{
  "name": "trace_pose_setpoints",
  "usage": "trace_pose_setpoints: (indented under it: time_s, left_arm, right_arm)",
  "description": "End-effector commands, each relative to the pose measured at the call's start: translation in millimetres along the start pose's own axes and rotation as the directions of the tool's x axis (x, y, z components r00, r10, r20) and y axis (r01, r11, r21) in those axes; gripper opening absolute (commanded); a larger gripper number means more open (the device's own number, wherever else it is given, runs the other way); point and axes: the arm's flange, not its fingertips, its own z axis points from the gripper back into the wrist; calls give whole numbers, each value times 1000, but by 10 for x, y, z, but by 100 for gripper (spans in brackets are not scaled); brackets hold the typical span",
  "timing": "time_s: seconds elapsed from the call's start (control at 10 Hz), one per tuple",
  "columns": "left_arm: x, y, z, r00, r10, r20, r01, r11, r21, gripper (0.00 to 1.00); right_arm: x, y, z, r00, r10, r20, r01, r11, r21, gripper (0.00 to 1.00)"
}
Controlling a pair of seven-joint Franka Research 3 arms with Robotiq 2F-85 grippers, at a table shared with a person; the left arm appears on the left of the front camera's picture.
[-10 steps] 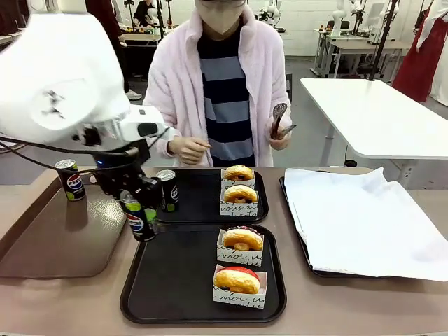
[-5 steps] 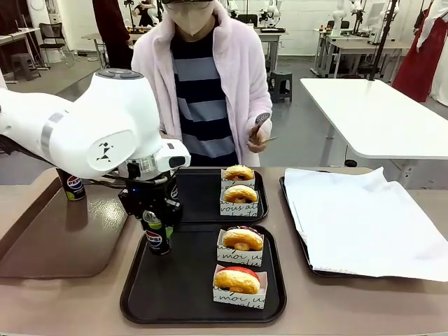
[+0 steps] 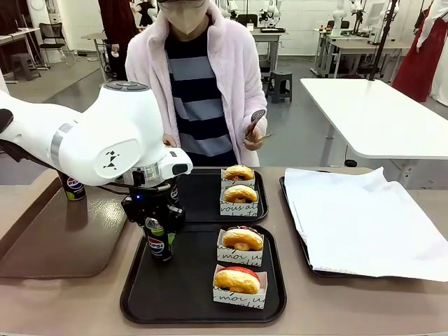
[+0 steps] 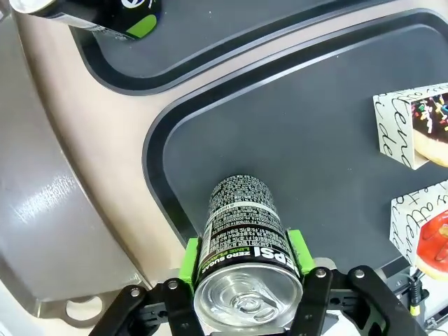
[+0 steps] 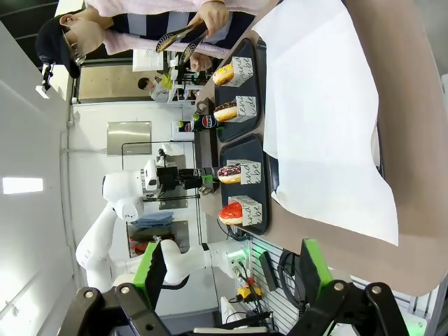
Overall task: Set up donuts and drinks on trays.
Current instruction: Pick up one Pepsi coke from the Handle tray and place it on the Flat Tray without a Pepsi coke.
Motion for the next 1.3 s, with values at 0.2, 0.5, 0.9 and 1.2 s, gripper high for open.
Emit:
trace_pose_setpoints:
  time_s: [0.2, 0.5, 0.9, 1.2]
  left_arm:
    - [26, -29, 59, 999, 23, 31, -23, 1000, 12, 100]
    - [12, -24, 133, 999, 19, 29, -19, 1000, 4, 100]
    - [-146, -9, 662, 1000, 2, 21, -2, 999, 32, 100]
    - [-406, 47, 1044, 999, -32, 43, 32, 999, -14, 100]
  right_arm:
    - [7, 7, 6, 1000, 8, 5, -9, 1000, 15, 100]
    - [7, 7, 6, 1000, 8, 5, -9, 1000, 15, 100]
    - [7, 7, 6, 1000, 8, 5, -9, 1000, 15, 100]
    - [7, 7, 6, 1000, 8, 5, -9, 1000, 15, 100]
